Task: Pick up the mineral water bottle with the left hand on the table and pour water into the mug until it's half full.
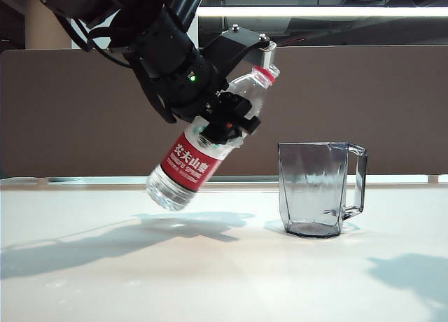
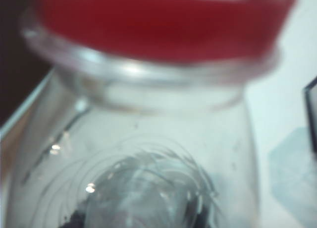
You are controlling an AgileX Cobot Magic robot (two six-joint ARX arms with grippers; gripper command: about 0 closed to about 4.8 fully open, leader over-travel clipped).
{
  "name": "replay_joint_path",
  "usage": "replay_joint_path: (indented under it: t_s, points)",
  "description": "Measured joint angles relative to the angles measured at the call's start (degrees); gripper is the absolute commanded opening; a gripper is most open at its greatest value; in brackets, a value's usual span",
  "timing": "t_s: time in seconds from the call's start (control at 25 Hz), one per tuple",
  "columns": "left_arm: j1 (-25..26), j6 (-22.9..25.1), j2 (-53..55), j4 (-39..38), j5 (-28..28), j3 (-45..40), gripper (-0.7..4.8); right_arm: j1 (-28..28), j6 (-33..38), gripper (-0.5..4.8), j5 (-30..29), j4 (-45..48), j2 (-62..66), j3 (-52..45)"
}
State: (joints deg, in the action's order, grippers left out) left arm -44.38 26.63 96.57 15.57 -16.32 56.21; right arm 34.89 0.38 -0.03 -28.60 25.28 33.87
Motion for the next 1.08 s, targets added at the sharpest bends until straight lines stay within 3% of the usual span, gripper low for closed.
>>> replay_joint_path:
  t_s: [0.28, 0.52, 0.88, 1.08]
  points:
    - [-0.79, 6.10, 0.33, 0.20, -2.43, 0.09, 1.74, 0.00, 0.00, -0.02, 0.02, 0.00, 0.00, 0.00]
    - [-2.25, 9.20, 3.80, -0.76, -4.90, 5.18, 1.75, 0.00, 0.00, -0.02, -0.02, 0.00, 0.00, 0.00]
    - [-3.32, 20.20, 4.02, -0.81, -4.94, 6.58, 1.75, 0.00, 0.00, -0.01, -0.02, 0.00, 0.00, 0.00]
    - [-3.32, 21.81, 4.02, -0.92, -4.94, 6.58, 1.75, 0.00, 0.00, -0.01, -0.02, 0.00, 0.00, 0.00]
